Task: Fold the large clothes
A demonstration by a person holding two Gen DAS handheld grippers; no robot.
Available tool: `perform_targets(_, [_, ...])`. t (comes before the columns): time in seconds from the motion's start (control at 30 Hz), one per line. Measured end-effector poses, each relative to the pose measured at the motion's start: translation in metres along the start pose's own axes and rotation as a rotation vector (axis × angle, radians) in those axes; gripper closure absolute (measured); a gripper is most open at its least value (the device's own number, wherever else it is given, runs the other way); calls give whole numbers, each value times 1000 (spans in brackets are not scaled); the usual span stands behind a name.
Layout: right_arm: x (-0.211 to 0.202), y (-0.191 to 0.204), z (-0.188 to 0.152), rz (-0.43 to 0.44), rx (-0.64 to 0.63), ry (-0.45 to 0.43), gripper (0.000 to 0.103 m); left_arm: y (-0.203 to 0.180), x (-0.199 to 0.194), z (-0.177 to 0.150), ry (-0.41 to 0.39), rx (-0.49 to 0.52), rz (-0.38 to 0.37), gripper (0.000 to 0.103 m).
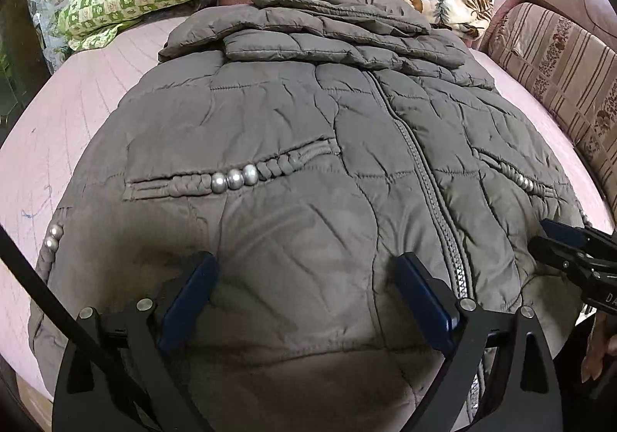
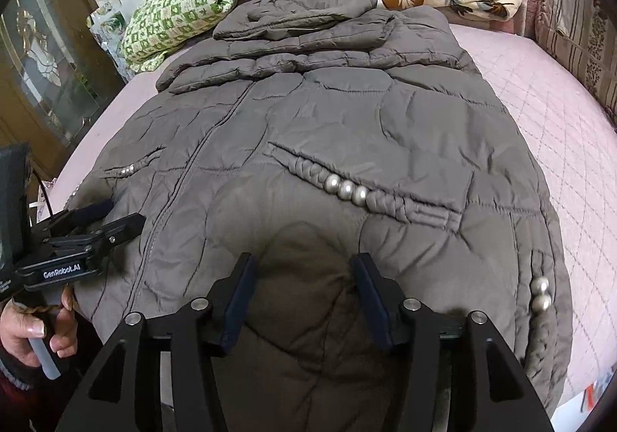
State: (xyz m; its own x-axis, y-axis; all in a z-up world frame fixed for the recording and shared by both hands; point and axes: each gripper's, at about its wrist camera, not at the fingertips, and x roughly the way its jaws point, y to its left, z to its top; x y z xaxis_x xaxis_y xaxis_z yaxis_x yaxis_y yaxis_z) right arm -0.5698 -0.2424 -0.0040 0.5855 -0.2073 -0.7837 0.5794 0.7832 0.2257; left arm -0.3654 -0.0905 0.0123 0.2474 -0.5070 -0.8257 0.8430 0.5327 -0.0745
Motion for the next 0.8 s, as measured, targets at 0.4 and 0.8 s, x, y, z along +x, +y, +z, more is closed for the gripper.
perform_targets(0.4, [-5, 10, -25, -17, -63, -75, 32, 0, -9, -27, -87, 3, 6, 4])
perform_targets(0.8, [-5, 7, -33, 0, -61, -130, 29, -2, -11, -36, -159, 7, 16, 3])
